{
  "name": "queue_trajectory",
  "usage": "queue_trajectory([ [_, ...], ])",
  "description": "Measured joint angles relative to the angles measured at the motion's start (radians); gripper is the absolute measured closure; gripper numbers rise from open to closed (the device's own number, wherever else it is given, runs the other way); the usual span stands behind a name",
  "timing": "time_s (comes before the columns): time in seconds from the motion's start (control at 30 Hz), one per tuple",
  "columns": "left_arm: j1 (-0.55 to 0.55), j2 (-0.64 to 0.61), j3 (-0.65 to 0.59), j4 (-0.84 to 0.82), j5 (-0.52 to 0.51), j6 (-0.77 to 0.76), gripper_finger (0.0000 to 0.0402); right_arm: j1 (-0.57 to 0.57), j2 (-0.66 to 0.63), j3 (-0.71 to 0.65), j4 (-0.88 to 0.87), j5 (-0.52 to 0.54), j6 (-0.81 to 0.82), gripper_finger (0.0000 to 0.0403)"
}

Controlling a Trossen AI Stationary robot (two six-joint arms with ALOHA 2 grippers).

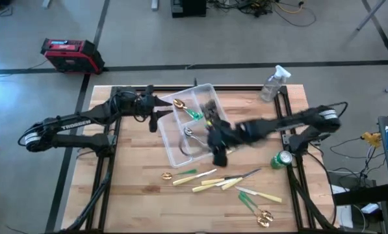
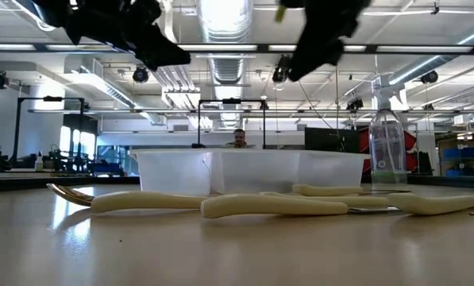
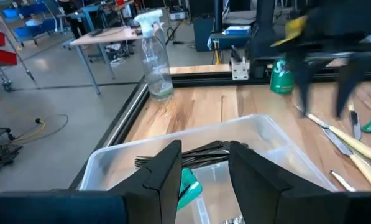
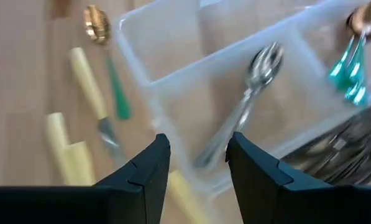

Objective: Sort silverware
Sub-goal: Put the gold spoon into the transparent silverware tray

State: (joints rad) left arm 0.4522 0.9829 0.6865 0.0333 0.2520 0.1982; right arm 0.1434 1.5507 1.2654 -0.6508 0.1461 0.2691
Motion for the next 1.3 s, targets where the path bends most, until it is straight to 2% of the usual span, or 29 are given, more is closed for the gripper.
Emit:
queue_trajectory([
  [0.17,0.000,0.136,0.089,-0.001,0.000,0.051,0.0283,0.264,-0.120,-0.213,0.121,0.240,0.320,0.0267],
  [0.3,0.000,0.251,0.175,0.008,0.001,0.063,0.0283,0.432,-0.121,-0.278,0.175,0.435,0.556,0.0278],
  [0.4,0.000,0.334,0.238,0.029,0.002,0.063,0.0283,0.499,-0.087,-0.278,0.178,0.526,0.712,0.0286],
  [0.53,0.000,0.433,0.309,0.043,0.015,0.080,0.0283,0.520,-0.043,-0.249,0.180,0.555,0.813,0.0296],
  [0.73,-0.005,0.520,0.342,0.036,0.028,0.082,0.0283,0.521,0.056,-0.205,0.185,0.561,0.809,0.0297],
  [0.93,-0.013,0.513,0.345,0.010,0.028,0.073,0.0283,0.522,0.184,-0.177,0.189,0.551,0.797,0.0273],
  [1.17,-0.033,0.485,0.352,-0.015,0.029,0.024,0.0283,0.540,0.192,-0.176,0.205,0.556,0.720,0.0248],
  [1.3,-0.045,0.458,0.362,-0.111,0.028,0.016,0.0283,0.539,0.199,-0.189,0.203,0.533,0.621,0.0245],
])
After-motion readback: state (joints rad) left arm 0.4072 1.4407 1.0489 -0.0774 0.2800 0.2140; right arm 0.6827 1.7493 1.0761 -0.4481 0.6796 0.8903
